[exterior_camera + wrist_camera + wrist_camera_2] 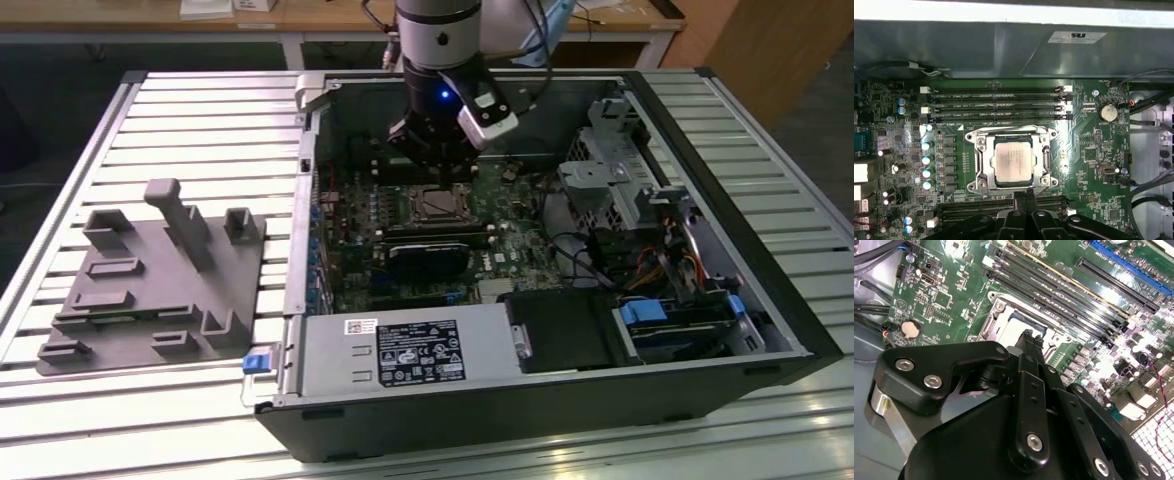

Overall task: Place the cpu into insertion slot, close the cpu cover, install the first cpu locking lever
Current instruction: 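Install the first cpu locking lever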

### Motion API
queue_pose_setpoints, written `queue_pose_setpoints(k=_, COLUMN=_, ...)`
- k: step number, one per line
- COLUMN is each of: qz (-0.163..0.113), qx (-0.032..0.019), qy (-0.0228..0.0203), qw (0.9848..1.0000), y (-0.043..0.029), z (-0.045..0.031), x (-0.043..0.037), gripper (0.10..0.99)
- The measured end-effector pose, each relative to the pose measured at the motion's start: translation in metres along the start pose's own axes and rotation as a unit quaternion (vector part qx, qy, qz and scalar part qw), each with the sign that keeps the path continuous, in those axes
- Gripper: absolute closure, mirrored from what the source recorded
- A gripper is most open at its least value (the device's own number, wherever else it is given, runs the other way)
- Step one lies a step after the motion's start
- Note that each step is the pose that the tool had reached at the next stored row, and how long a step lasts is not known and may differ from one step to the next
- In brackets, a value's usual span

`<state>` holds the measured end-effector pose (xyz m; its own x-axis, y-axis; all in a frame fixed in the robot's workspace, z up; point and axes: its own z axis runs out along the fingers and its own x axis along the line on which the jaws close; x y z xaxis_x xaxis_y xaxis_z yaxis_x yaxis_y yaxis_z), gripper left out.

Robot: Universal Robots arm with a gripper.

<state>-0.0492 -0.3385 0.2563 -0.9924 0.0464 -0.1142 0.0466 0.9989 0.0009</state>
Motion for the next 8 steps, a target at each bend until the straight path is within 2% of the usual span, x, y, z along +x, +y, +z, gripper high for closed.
queue_pose_setpoints(k=8, qz=0.001, qx=-0.0064, qy=0.0003, qw=1.0, y=-0.0124, z=0.001, x=-0.0005, gripper=0.98)
